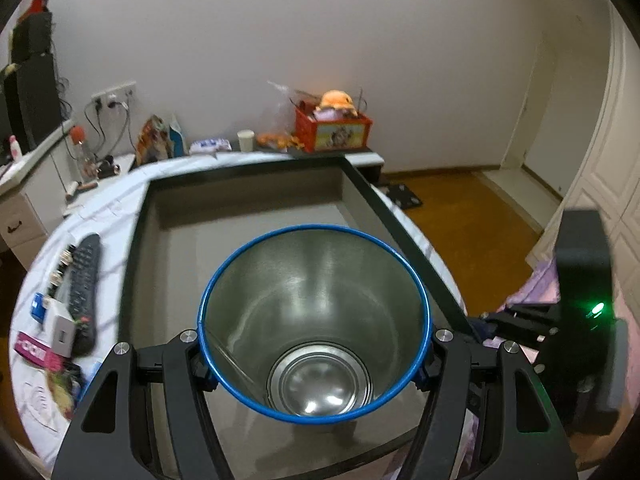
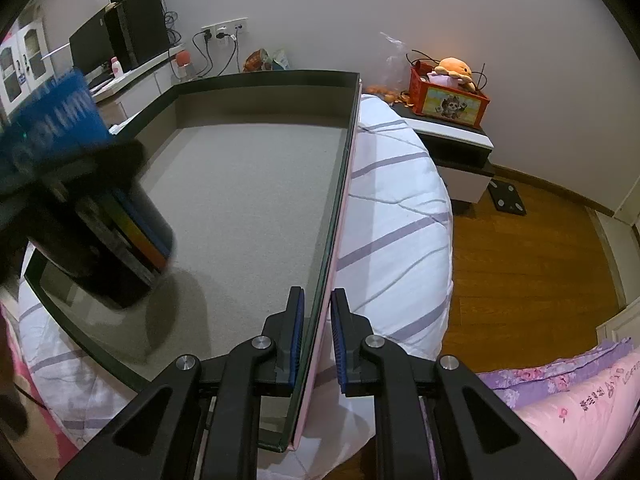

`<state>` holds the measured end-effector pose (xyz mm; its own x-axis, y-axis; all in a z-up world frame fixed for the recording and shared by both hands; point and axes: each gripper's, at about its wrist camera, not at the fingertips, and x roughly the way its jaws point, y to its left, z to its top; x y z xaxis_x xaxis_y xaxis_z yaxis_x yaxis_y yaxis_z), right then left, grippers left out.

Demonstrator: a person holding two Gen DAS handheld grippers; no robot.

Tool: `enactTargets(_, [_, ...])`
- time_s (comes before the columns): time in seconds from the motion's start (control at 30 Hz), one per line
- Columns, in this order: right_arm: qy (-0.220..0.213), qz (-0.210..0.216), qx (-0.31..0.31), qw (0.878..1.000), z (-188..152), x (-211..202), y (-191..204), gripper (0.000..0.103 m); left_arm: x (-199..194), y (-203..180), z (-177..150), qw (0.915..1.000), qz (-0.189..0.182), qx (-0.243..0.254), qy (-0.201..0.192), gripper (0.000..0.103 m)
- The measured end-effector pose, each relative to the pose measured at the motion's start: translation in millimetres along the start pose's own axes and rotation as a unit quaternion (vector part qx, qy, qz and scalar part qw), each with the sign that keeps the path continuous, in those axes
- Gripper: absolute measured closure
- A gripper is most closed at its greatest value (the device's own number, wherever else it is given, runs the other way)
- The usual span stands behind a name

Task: Organize rigid objects
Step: 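Lower the blue cup into the pink box and open the left tool, then grasp the blue highlighter with the left tool and lift it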

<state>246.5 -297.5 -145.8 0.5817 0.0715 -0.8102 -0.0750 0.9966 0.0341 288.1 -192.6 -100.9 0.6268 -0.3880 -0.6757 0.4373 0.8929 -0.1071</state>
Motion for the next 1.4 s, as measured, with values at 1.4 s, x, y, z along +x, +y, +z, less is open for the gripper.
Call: enactTargets(1.4, [0.012, -0.005, -0.006, 1.000, -2, 2, 3, 0.088, -117, 158, -108, 0.9803, 0.163, -0.075, -0.083, 0.000])
